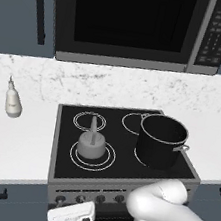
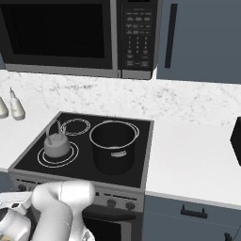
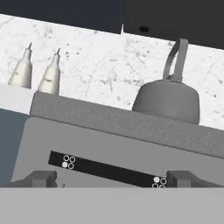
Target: Pick the kettle from the counter and place it on a stove burner. Then turn the burner on.
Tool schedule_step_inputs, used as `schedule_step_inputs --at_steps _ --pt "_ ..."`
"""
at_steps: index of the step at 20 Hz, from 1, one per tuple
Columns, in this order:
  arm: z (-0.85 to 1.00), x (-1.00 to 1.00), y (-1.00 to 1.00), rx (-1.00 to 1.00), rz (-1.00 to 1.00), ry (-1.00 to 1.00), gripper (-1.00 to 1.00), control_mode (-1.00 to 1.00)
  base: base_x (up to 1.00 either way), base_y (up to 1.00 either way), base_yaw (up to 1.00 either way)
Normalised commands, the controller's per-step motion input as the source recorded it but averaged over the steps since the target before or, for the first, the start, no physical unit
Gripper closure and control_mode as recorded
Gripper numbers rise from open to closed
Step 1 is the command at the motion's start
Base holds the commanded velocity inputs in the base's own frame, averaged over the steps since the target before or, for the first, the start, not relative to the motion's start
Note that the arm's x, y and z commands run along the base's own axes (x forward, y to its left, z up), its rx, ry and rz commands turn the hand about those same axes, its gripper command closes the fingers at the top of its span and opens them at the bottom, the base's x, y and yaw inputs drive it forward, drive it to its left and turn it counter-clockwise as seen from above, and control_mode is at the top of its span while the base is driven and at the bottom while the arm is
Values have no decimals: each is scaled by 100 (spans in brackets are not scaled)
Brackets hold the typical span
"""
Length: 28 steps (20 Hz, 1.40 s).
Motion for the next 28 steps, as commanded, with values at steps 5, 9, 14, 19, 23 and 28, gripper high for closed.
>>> schedule_step_inputs --at_steps 5,9,14,19,23,28 --pt "-29 0 55 7 0 0 -100 -100 0 0 0" --pt "-29 13 10 0 0 0 -100 -100 0 0 0" --pt "-31 21 6 0 0 -1 -100 -100 0 0 0" --pt "-23 33 0 0 0 -2 -100 -100 0 0 0" --pt "-12 26 0 0 0 -3 -100 -100 0 0 0" --pt "0 2 0 0 0 -2 -100 -100 0 0 0"
